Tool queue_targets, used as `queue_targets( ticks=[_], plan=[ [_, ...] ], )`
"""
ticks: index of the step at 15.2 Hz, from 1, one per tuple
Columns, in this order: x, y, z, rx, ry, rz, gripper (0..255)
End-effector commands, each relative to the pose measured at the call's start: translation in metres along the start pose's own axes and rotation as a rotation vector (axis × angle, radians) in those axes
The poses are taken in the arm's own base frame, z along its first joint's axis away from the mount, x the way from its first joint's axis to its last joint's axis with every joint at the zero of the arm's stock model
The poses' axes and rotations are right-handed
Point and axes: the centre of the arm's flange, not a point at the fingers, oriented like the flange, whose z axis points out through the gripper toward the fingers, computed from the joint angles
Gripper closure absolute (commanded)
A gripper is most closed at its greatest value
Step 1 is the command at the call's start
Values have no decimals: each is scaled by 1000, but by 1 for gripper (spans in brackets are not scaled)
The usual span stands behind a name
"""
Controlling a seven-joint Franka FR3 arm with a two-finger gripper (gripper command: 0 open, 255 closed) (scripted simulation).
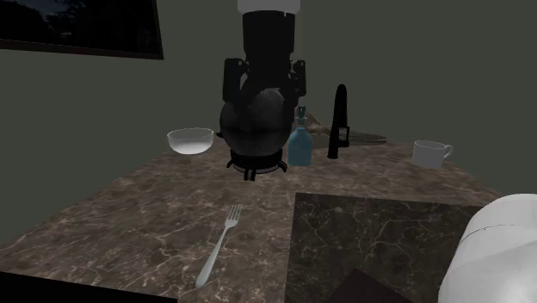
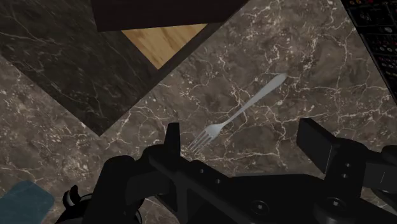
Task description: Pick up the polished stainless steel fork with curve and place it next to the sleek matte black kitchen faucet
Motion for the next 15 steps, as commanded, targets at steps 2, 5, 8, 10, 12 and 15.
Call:
queue_targets(
  ticks=[2, 5, 8, 10, 12, 15],
  plan=[
    [5, -3, 12, -1, 3, 47, 0],
    [21, -12, 46, -2, 12, 187, 0],
    [39, -19, 80, -4, 20, 328, 0],
    [51, -22, 103, -5, 26, 422, 0],
    [64, -24, 126, -7, 32, 516, 0],
    [84, -24, 160, -8, 41, 656, 0]
  ],
)
